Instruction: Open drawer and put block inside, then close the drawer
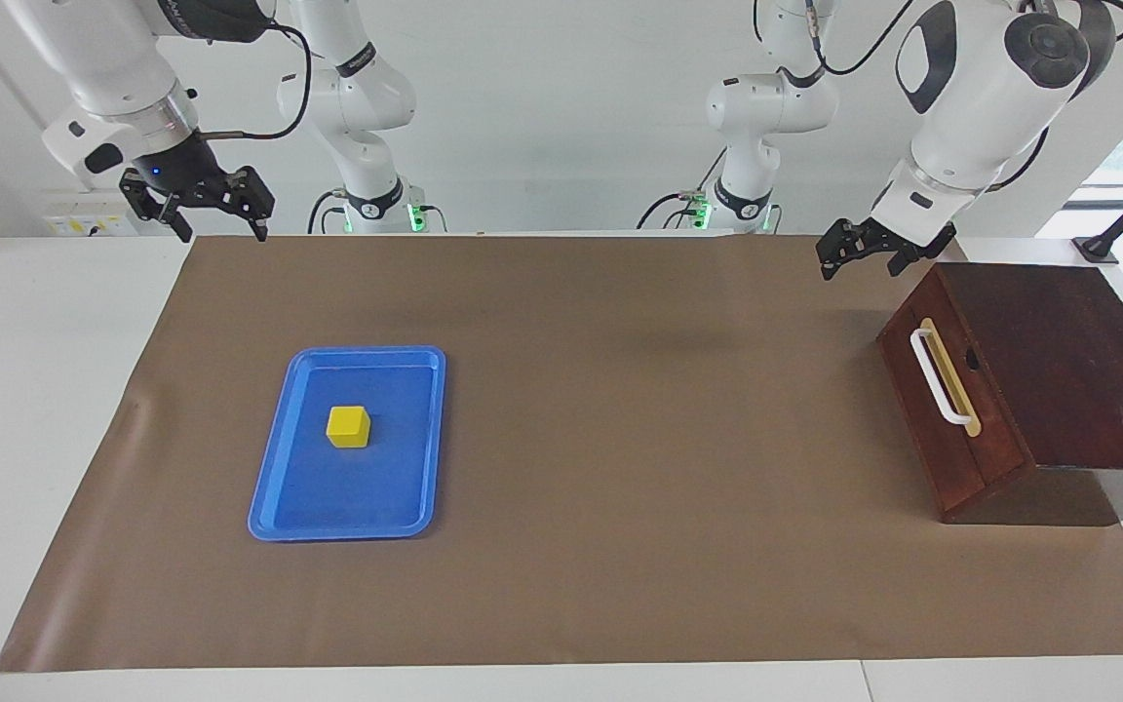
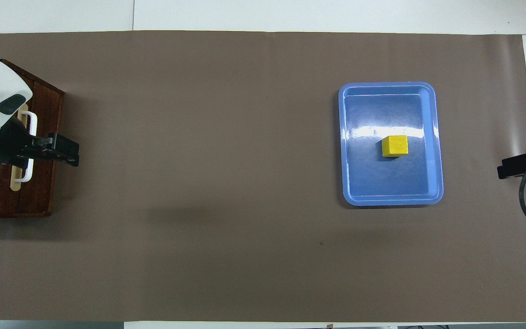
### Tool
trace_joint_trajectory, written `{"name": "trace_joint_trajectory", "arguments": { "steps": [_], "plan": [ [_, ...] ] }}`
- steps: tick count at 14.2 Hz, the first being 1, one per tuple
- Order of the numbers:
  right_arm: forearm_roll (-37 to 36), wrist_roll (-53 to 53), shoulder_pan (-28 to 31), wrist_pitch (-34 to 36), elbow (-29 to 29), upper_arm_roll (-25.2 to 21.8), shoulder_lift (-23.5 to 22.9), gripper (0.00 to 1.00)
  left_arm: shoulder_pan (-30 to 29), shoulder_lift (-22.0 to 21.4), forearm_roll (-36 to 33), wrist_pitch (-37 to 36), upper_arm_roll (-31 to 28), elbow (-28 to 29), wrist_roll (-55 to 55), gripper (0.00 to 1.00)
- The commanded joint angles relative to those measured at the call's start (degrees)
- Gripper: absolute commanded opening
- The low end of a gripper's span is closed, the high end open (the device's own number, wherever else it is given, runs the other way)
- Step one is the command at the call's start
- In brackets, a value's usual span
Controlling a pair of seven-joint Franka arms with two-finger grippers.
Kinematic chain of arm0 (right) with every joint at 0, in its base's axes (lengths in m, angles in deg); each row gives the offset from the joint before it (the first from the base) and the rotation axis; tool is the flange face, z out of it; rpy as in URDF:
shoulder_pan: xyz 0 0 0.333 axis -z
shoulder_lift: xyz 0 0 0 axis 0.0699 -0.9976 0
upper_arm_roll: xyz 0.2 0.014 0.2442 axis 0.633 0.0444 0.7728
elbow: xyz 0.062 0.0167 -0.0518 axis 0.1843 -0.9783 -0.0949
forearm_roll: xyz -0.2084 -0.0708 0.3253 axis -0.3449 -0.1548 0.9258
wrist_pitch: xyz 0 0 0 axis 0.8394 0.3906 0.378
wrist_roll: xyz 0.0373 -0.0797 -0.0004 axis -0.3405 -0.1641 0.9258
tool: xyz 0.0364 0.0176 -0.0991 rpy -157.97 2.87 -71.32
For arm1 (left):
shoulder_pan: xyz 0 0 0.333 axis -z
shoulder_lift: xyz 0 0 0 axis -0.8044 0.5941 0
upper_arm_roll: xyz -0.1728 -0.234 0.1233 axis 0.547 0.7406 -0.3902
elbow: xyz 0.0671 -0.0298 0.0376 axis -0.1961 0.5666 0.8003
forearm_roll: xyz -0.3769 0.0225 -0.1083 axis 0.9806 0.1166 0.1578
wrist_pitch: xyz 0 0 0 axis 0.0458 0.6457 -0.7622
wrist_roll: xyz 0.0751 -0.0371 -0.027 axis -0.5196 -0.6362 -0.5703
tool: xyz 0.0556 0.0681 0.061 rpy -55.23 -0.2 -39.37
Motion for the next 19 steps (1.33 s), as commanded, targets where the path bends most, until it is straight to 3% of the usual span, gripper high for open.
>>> {"name": "trace_joint_trajectory", "arguments": {
  "steps": [1, 3, 8, 13, 16, 19],
  "plan": [
    [-0.41, 0.78, 1.08, -1.05, -0.64, 0.35, 0.48, 1.0, -0.67, -0.85, 0.81, 0.4, 0.18, 0.28, -0.08, 1.0],
    [-0.49, 0.96, 0.99, -5.6, -0.55, 0.35, 0.3, 1.0, -0.67, -0.85, 0.81, 0.4, 0.18, 0.28, -0.08, 1.0],
    [0.29, 1.95, 1.69, -6.94, -0.81, 0.35, 0.13, 1.0, -0.67, -0.76, 0.81, 0.4, 0.18, 0.28, -0.08, 1.0],
    [0.56, -25.09, 3.18, -9.4, 0.06, 0.35, -3.56, 1.0, -0.67, -0.85, 0.81, 0.4, 0.18, 0.28, -0.08, 1.0],
    [0.73, -36.18, 3.62, -10.46, 0.15, 0.35, -5.84, 1.0, -0.67, -0.76, 0.81, 0.4, 0.18, 0.28, -0.08, 1.0],
    [7.22, -46.91, 4.76, -10.72, 3.03, 0.09, -11.46, 1.0, -0.67, -0.85, 0.81, 0.4, 0.18, 0.28, -0.08, 1.0]
  ]
}}
